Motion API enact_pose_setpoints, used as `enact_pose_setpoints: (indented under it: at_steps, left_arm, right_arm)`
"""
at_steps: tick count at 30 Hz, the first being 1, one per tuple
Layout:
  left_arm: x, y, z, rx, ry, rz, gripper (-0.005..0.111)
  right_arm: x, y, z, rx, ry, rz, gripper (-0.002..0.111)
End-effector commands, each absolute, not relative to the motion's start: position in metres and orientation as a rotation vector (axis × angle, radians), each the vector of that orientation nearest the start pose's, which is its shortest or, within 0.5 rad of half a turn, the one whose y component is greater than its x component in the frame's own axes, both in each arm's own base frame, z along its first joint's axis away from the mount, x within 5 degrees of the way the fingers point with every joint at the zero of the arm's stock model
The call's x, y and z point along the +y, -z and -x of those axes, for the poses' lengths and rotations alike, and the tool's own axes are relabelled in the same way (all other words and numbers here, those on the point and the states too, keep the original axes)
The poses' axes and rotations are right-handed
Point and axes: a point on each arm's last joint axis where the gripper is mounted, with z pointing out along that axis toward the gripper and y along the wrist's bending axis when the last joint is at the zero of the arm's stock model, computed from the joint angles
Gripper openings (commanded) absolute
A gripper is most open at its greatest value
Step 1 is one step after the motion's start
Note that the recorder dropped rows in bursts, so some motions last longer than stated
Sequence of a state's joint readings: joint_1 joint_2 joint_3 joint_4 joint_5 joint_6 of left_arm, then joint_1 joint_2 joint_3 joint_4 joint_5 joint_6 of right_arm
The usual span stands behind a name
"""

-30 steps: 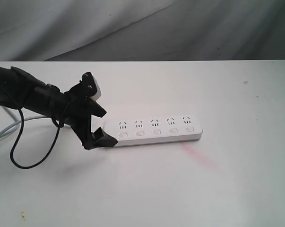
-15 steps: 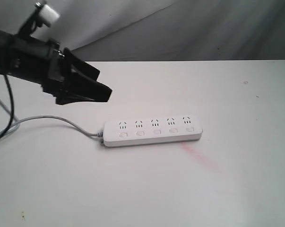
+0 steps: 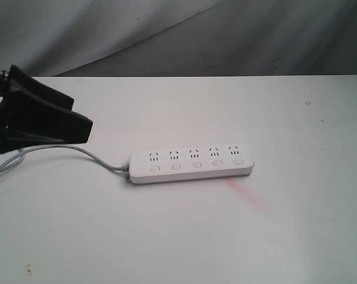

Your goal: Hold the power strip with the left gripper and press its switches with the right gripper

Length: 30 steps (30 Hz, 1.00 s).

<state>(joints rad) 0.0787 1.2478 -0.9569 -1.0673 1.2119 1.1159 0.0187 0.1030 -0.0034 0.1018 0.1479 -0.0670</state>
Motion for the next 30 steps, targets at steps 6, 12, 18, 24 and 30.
enact_pose_setpoints:
  at_steps: [6,12,18,24,30]
  left_arm:
    - [-0.06,-0.316,-0.181,2.136,0.95,-0.741,0.104]
    - [-0.06,-0.308,-0.18,2.116,0.976,-0.6,0.065]
    - [-0.066,-0.311,-0.177,2.061,1.115,-0.555,0.001]
    - [-0.065,-0.309,-0.177,2.074,1.092,-0.567,0.001]
    - [-0.064,-0.307,-0.176,2.078,1.045,-0.607,0.001]
  right_arm:
    - [0.002,-0.195,-0.064,1.717,-0.051,-0.015,0.0]
    - [0.002,-0.195,-0.064,1.717,-0.051,-0.015,0.0]
    - [0.002,-0.195,-0.064,1.717,-0.051,-0.015,0.0]
    - [0.002,-0.195,-0.064,1.717,-0.051,-0.015,0.0]
    - [0.002,-0.195,-0.064,1.717,-0.051,-0.015,0.0]
